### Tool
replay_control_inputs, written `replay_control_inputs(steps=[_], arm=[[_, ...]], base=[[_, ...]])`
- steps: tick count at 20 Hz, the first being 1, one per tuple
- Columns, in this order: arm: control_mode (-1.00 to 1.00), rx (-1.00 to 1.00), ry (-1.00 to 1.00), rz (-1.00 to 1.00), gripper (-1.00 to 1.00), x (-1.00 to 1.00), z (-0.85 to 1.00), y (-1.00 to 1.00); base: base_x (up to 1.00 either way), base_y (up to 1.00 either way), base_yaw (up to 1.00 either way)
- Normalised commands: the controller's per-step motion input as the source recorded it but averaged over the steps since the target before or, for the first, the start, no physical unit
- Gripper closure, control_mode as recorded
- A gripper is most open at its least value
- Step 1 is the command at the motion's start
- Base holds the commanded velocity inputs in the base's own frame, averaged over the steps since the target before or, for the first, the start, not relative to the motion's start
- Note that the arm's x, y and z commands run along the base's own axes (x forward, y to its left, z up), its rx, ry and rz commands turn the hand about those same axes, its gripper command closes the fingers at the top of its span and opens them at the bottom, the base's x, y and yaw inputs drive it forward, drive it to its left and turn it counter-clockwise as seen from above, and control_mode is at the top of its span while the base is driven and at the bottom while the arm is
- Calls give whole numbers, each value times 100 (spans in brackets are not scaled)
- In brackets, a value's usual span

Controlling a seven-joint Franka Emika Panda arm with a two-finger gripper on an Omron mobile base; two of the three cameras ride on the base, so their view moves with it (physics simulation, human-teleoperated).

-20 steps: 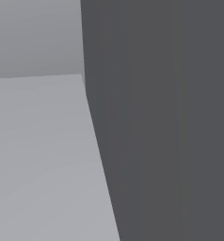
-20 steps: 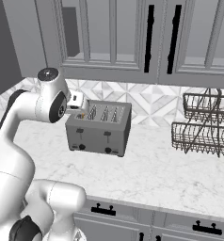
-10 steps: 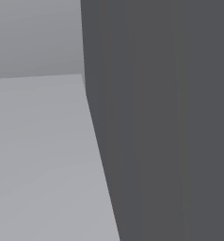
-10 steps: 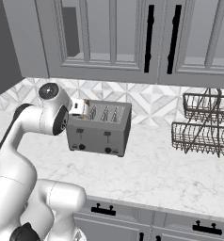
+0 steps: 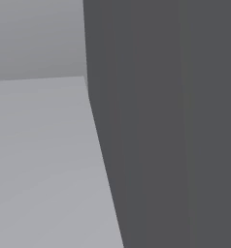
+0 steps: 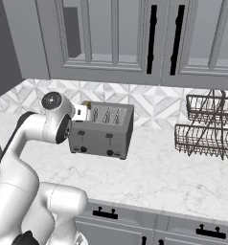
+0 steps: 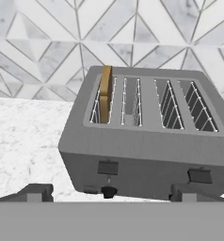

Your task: Start the toaster. Once the lever pops up, take the bread to the plate on the dining counter.

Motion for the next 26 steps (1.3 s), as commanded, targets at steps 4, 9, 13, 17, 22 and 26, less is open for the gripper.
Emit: replay_control_inputs(steps=[4, 9, 13, 17, 22, 26], arm=[[-100, 0, -3, -3, -100, 0, -8, -21], [-100, 0, -1, -5, -100, -2, -11, -11], [-100, 0, 0, 0, -100, 0, -4, 0], [-100, 0, 0, 0, -100, 0, -14, 0], [-100, 0, 0, 0, -100, 0, -24, 0], [-100, 0, -1, 0, -100, 0, -24, 0]], base=[[0, 0, 0], [0, 0, 0], [0, 0, 0], [0, 0, 0], [0, 0, 0], [0, 0, 0]])
